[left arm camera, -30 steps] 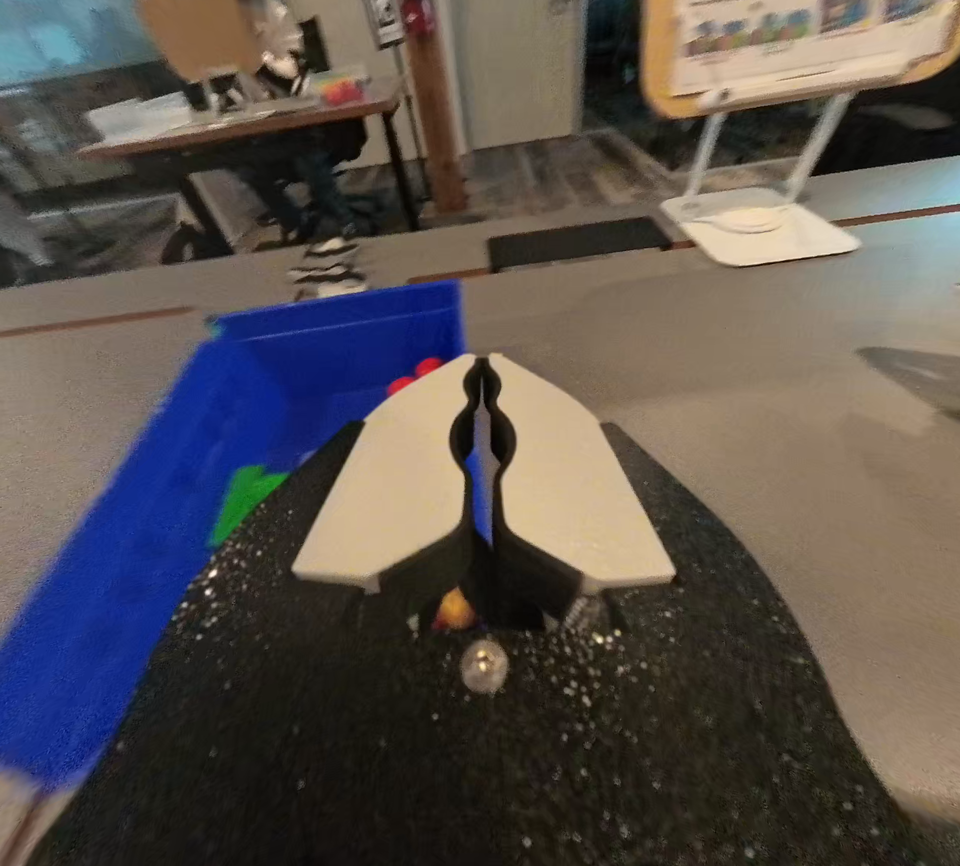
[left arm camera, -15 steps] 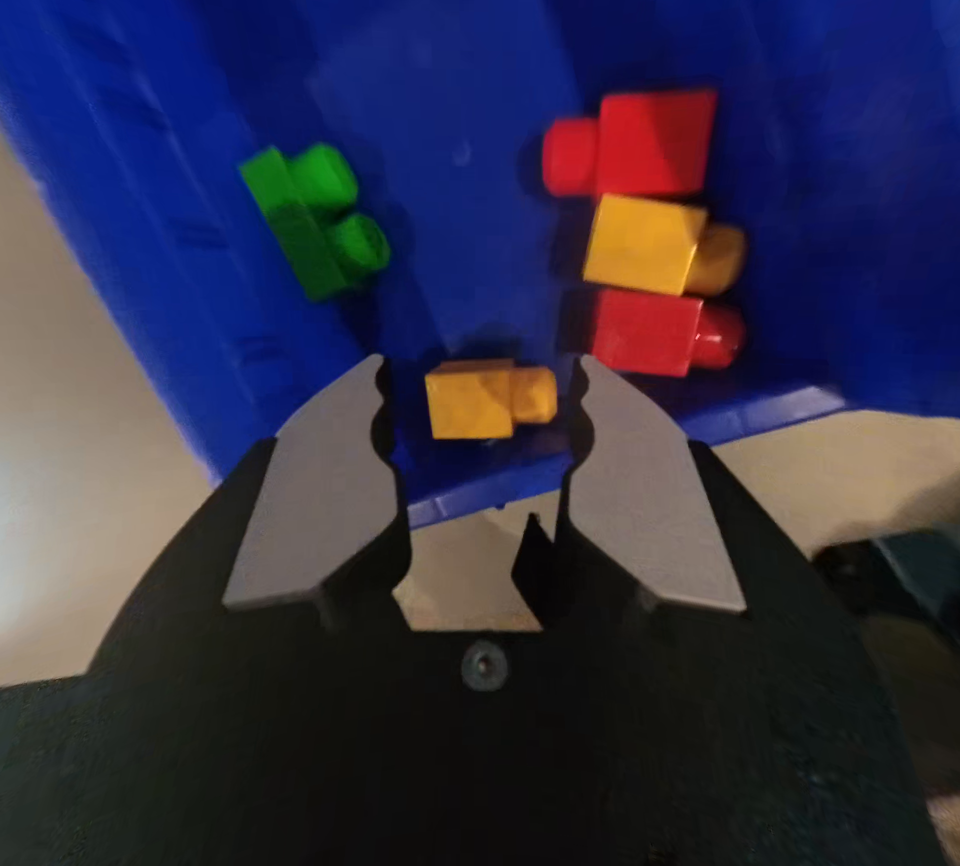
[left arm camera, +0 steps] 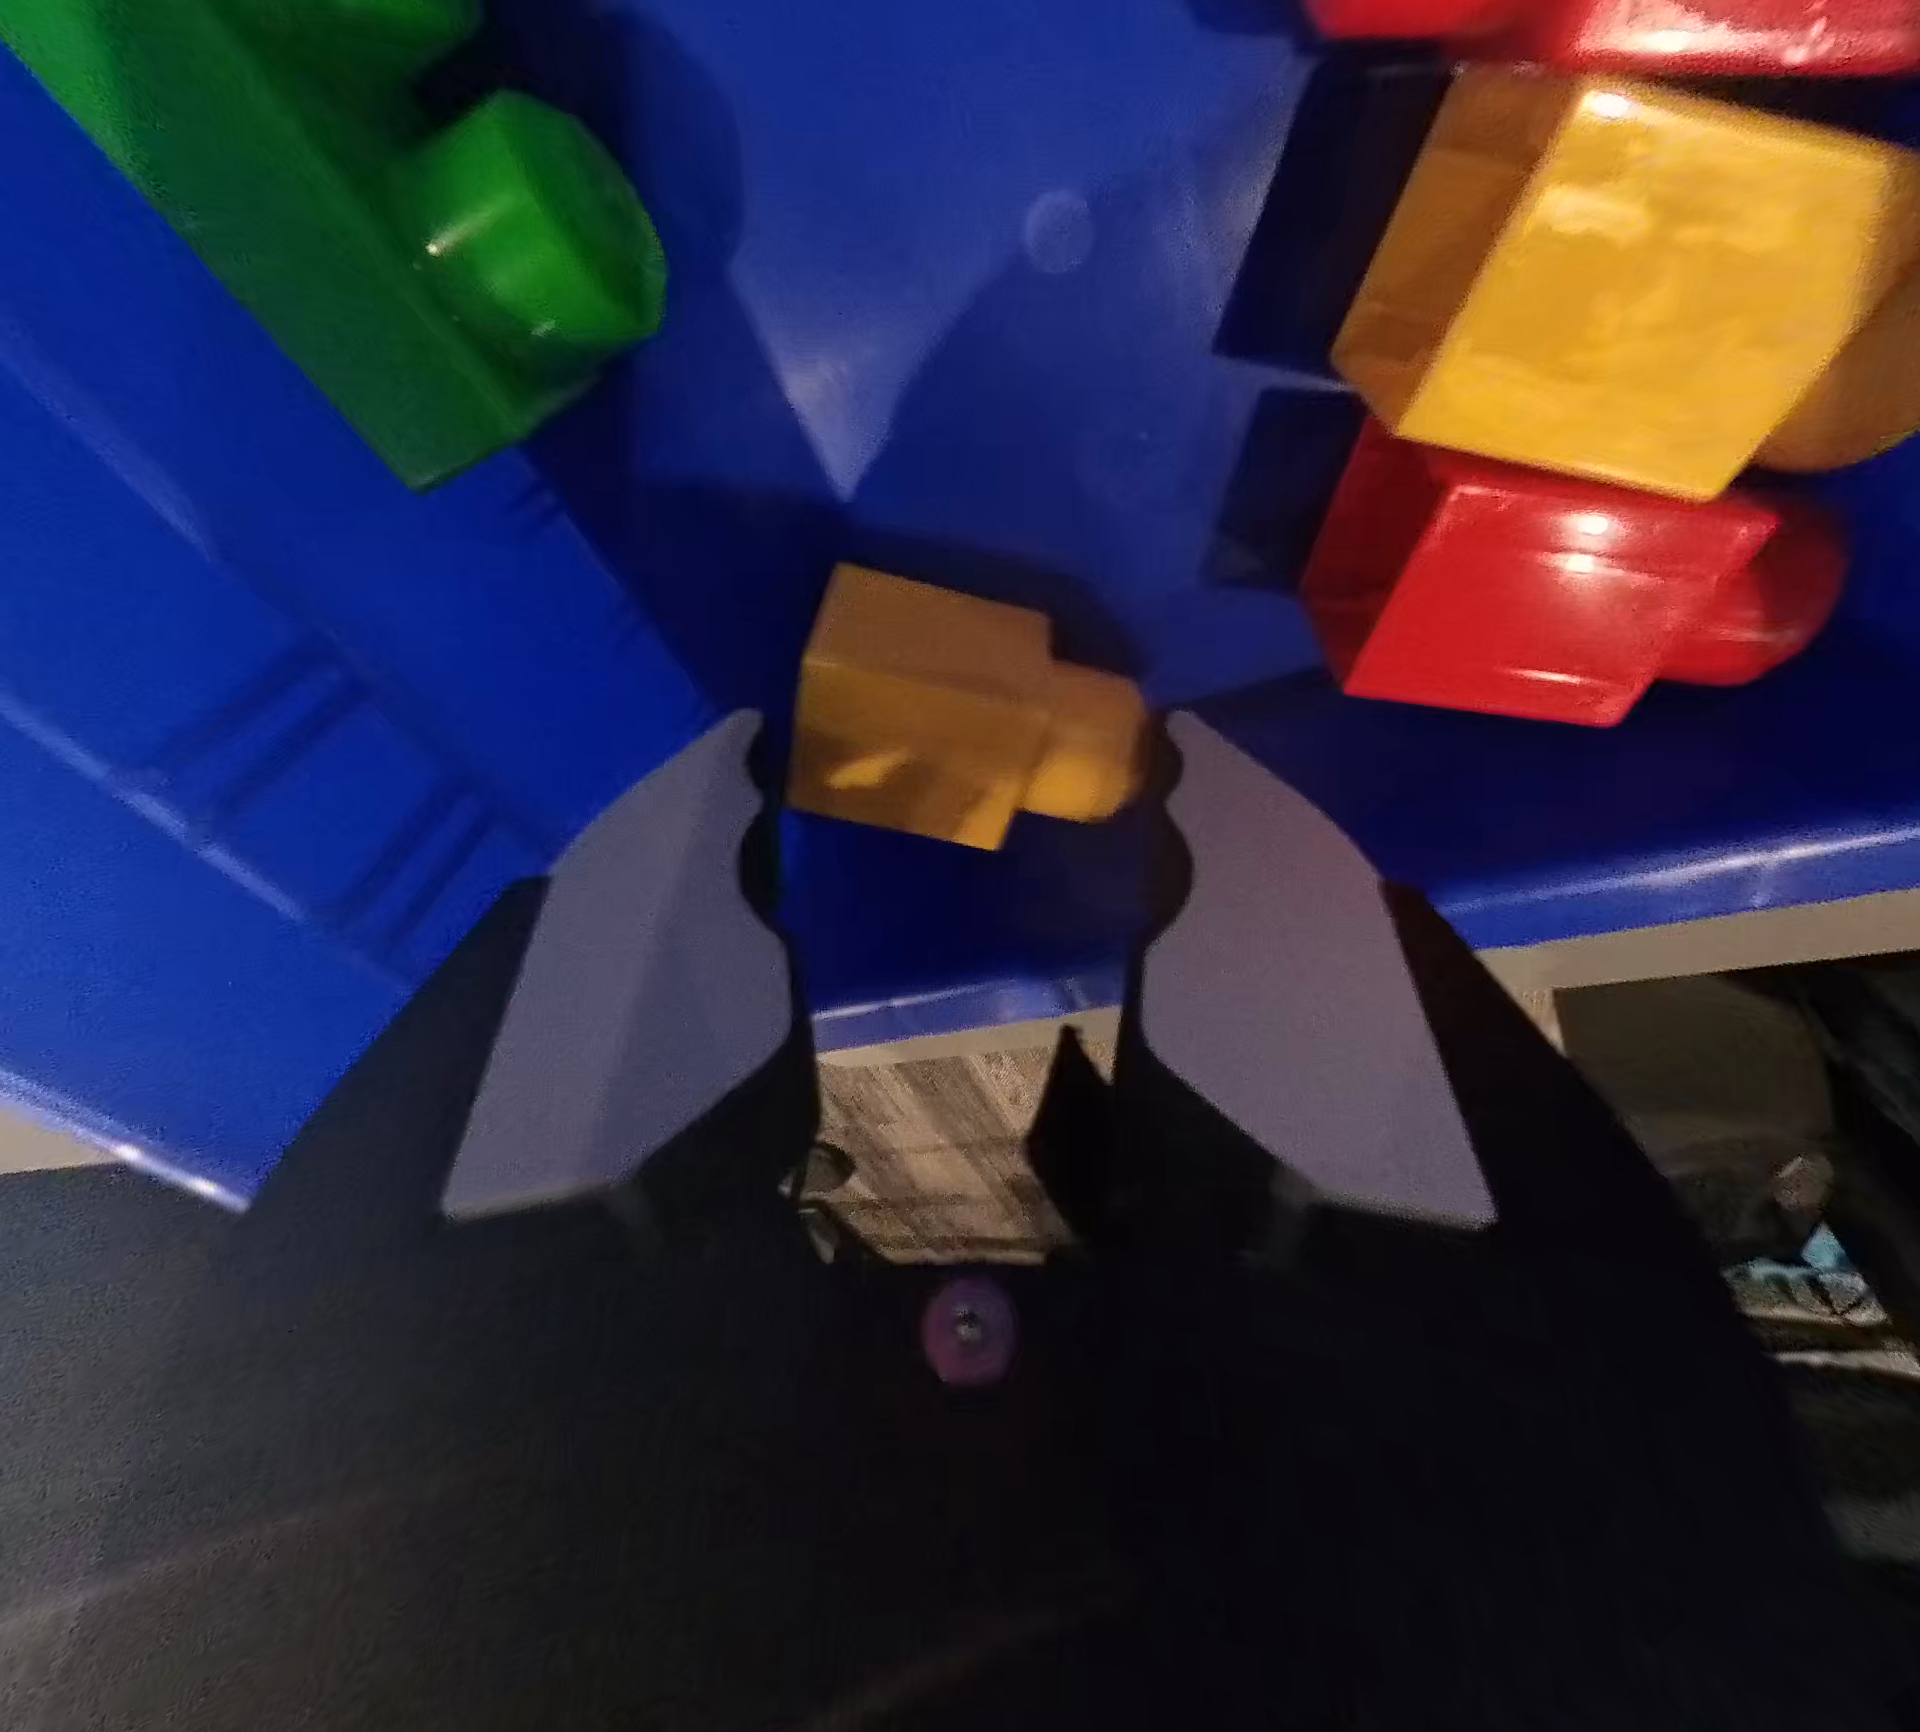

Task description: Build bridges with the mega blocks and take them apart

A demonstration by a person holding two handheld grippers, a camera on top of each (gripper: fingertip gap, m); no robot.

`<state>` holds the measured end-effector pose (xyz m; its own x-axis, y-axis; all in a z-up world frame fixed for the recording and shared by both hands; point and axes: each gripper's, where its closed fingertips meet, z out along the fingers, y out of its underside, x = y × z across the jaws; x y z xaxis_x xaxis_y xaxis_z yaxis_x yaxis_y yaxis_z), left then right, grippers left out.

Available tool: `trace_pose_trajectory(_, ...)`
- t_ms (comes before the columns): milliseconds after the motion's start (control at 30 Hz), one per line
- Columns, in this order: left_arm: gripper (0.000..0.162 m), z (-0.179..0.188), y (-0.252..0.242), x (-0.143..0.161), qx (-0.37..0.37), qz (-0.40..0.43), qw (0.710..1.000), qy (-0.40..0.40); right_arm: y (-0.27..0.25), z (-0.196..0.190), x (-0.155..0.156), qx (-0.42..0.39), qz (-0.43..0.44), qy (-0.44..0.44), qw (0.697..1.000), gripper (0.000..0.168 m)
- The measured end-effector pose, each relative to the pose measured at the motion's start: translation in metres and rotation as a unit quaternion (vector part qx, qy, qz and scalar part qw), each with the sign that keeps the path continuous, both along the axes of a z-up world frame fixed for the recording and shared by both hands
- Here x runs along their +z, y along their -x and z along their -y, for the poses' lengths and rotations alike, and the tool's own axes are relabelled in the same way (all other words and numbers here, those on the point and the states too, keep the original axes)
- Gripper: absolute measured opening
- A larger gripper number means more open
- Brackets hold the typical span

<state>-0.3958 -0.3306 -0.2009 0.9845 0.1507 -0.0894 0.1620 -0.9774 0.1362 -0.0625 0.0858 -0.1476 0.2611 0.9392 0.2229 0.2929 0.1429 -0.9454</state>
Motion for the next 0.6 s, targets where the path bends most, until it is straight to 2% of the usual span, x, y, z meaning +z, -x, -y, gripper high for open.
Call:
trace_pose_trajectory(33,0.066,0.000,0.000,0.000,-0.002,0.002,1.000,0.000,0.000,0.000,0.000,0.001,0.001,-0.001,1.000,0.000)
trace_pose_trajectory(200,0.065,-0.008,0.008,0.014,-0.014,-0.033,0.999,-0.035,0.001,0.001,-0.001,0.003,0.004,-0.008,1.000,0.000)
trace_pose_trajectory(267,0.065,-0.020,0.008,0.034,-0.023,-0.055,0.995,-0.080,0.001,0.002,-0.001,0.003,0.005,-0.010,1.000,0.000)
trace_pose_trajectory(333,0.065,-0.044,0.001,0.065,-0.034,-0.067,0.984,-0.164,0.002,0.002,-0.001,0.003,0.007,-0.013,1.000,0.000)
trace_pose_trajectory(400,0.065,-0.077,-0.026,0.100,-0.067,-0.045,0.961,-0.266,0.002,0.003,-0.002,0.003,0.010,-0.018,1.000,0.000)
trace_pose_trajectory(467,0.065,-0.109,-0.064,0.130,-0.125,-0.022,0.934,-0.335,0.002,0.003,-0.002,0.003,0.012,-0.024,1.000,0.000)
trace_pose_trajectory(533,0.065,-0.133,-0.105,0.139,-0.194,-0.008,0.917,-0.348,0.003,0.004,-0.002,0.003,0.012,-0.030,0.999,0.000)
trace_pose_trajectory(600,0.065,-0.153,-0.146,0.129,-0.265,-0.003,0.909,-0.322,0.003,0.005,-0.002,0.004,0.012,-0.033,0.999,0.000)
